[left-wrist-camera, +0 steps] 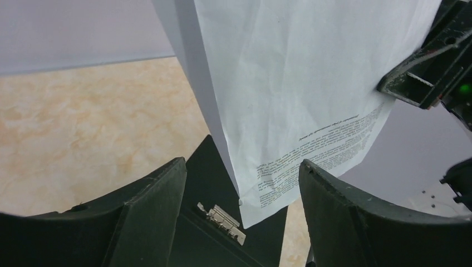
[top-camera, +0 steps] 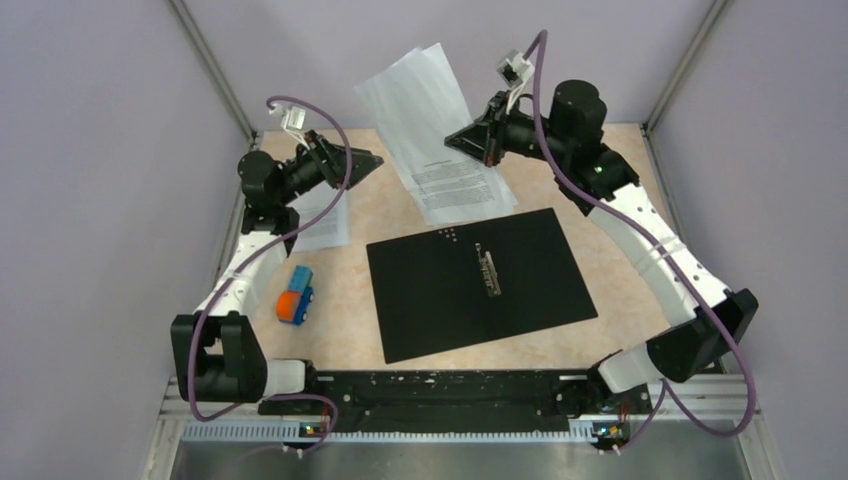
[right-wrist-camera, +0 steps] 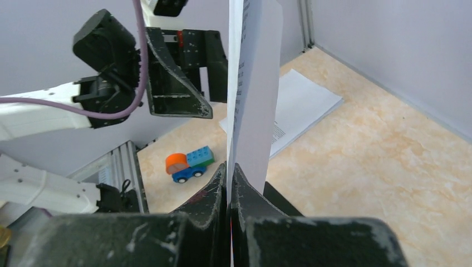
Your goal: Put the files into the folder
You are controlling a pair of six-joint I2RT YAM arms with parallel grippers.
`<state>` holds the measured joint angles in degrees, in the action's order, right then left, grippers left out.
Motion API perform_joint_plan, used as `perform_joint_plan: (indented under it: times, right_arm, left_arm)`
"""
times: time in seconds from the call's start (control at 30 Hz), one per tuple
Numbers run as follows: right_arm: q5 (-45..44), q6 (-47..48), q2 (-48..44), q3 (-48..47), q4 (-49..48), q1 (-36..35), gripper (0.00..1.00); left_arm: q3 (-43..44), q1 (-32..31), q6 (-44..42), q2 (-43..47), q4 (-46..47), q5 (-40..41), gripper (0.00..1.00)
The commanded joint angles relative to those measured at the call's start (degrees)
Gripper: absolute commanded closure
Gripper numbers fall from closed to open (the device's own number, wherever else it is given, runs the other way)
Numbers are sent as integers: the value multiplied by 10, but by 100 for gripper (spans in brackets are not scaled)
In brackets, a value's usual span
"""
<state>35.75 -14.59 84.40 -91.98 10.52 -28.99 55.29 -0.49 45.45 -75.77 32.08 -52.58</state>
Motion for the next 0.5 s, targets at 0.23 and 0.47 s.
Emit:
perform_joint_plan:
  times: [0.23,0.47]
  right_arm:
    - [68,-8,-97,-54,9,4,100]
    - [56,-7,-120,-68,22,8,100]
  left_arm:
    - [109,-80,-16,2,97,-42,20]
    - [136,-92,25,0,144,-42,22]
